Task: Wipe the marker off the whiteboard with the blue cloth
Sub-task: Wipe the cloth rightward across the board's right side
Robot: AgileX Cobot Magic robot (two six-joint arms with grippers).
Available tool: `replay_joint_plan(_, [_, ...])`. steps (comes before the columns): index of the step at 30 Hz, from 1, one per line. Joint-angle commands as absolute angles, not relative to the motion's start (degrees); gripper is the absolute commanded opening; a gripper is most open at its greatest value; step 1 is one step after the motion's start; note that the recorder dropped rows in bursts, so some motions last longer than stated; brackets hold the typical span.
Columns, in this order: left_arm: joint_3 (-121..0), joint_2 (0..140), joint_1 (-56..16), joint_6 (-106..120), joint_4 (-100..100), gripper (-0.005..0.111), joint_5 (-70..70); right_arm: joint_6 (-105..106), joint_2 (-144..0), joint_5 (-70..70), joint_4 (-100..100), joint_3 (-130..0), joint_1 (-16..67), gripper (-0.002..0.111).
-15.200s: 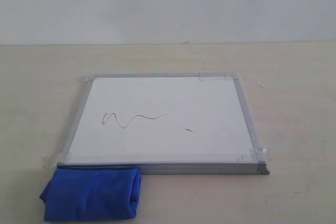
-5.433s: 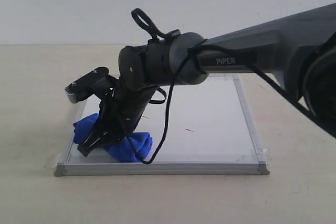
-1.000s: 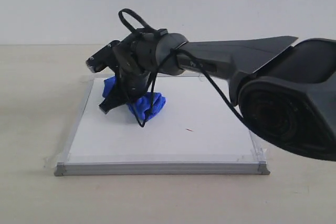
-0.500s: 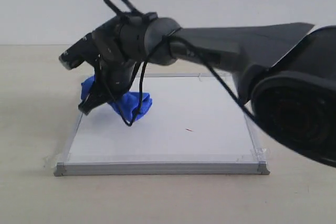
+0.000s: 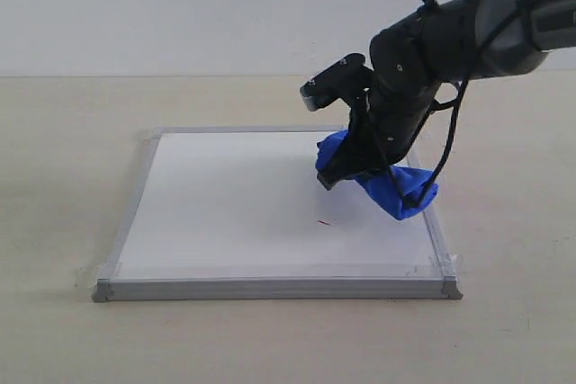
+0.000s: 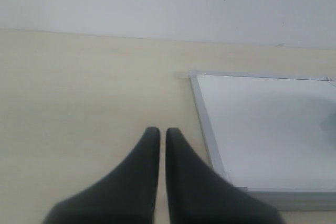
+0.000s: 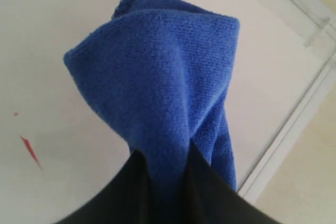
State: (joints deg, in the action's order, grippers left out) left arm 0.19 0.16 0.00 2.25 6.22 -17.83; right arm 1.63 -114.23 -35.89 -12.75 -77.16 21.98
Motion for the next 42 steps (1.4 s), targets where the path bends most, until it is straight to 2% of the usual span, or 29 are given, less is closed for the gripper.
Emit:
replay_joint_plan(1, [0.0, 0.0, -0.03, 2.61, 6.57, 0.004, -17.55, 0.0, -113.53, -31.04, -18.1, -73.27, 21.72, 0.0])
replay_joint_plan(9, [0.0, 0.0, -0.03, 2.61, 6.57, 0.004, -17.55, 3.54, -117.19, -29.29, -15.11, -69.56, 23.59, 0.0])
replay_joint_plan(19, [0.0, 0.0, -0.03, 2.61, 6.57, 0.004, -17.55, 27.08, -117.19, -28.87, 10.01, -69.31, 33.4, 0.0])
replay_joint_plan(22, [0.0, 0.0, -0.03, 2.61, 6.57, 0.004, -17.55, 29.78, -117.19, -28.35, 10.98, -69.31, 34.6, 0.0])
replay_joint_plan(28, [0.0, 0.0, -0.03, 2.61, 6.57, 0.004, -17.55, 12.34, -117.19, -22.18, -3.24, -69.31, 28.34, 0.0])
replay_joint_plan(34, [0.0, 0.0, -0.03, 2.61, 6.57, 0.004, -17.55, -3.31, -117.19, -23.96, -18.65, -69.31, 22.24, 0.0])
replay_joint_plan(38, [0.0, 0.0, -0.03, 2.61, 6.57, 0.004, -17.55, -4.46, -117.19, -24.23, -18.92, -69.31, 24.19, 0.0])
replay_joint_plan(42, [0.0, 0.0, -0.03, 2.61, 6.57, 0.004, -17.55, -2.31, -117.19, -24.12, -18.13, -69.31, 31.15, 0.0])
